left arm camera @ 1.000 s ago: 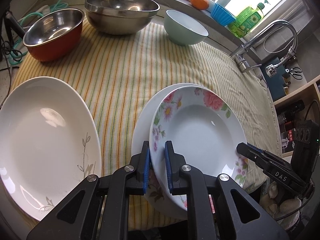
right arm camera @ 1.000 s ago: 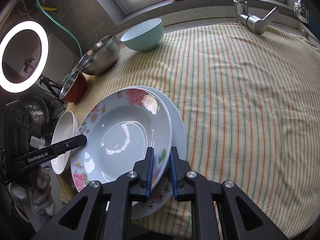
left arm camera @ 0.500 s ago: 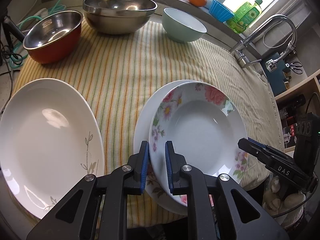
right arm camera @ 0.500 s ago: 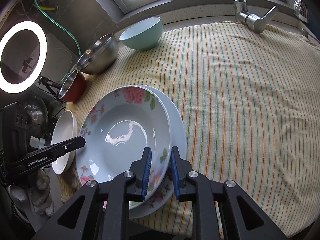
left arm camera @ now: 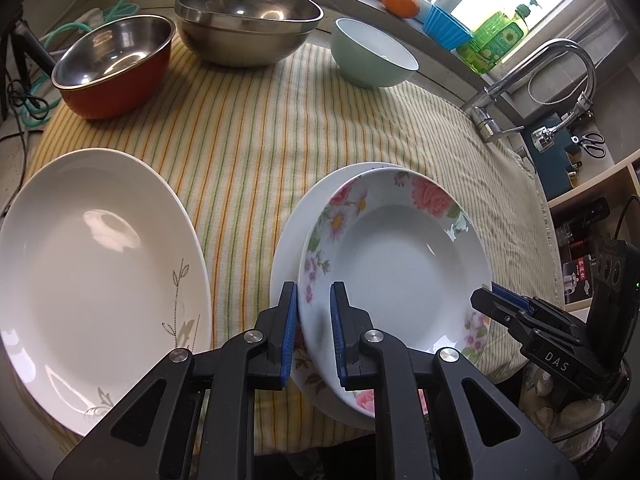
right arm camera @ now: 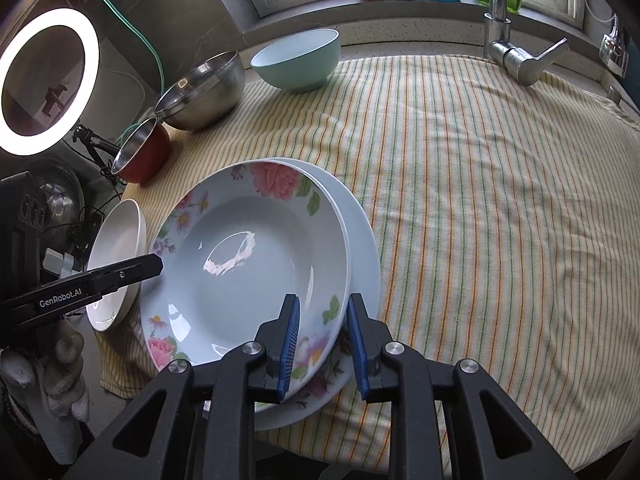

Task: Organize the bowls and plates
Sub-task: 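Open both tools to release the flowered plates and move toward the white leaf-pattern plate, then close both tools on the rim of the white leaf-pattern plate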

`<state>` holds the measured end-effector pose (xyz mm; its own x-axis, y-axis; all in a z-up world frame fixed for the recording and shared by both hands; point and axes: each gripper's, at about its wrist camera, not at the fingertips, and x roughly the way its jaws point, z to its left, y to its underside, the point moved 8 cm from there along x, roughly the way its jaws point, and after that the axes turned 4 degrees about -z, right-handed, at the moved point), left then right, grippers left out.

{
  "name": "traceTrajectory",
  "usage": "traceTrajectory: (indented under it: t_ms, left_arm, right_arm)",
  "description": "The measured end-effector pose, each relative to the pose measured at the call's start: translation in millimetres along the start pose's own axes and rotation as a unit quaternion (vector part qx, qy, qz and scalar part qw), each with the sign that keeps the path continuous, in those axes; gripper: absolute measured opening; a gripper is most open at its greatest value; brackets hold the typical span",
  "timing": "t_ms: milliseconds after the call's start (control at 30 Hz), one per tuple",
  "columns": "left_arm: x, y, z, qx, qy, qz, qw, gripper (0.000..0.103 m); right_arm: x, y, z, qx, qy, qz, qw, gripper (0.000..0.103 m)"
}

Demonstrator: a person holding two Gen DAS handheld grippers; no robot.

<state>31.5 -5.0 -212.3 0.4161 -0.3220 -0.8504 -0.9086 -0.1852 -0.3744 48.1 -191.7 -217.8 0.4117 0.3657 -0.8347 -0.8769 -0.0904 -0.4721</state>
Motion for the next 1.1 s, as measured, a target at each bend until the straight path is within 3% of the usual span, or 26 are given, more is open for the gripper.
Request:
traceTrajectory:
  t_ms: [500, 1100]
  left_arm:
    - [-37.4, -2.8, 23.1, -0.037, 0.004, -0.042, 0.9984, 0.013]
    - [-87.8, 11.2, 105.9, -0.128, -0.045, -0.090, 0.9866, 0.013]
  right_arm:
    - [-17.2, -12.8, 0.4, 0.017, -0.006, -0.013, 1.000, 0.024]
    - [-10.9, -43.5, 90.3, -0.061, -0.067, -0.035, 0.995, 0.030]
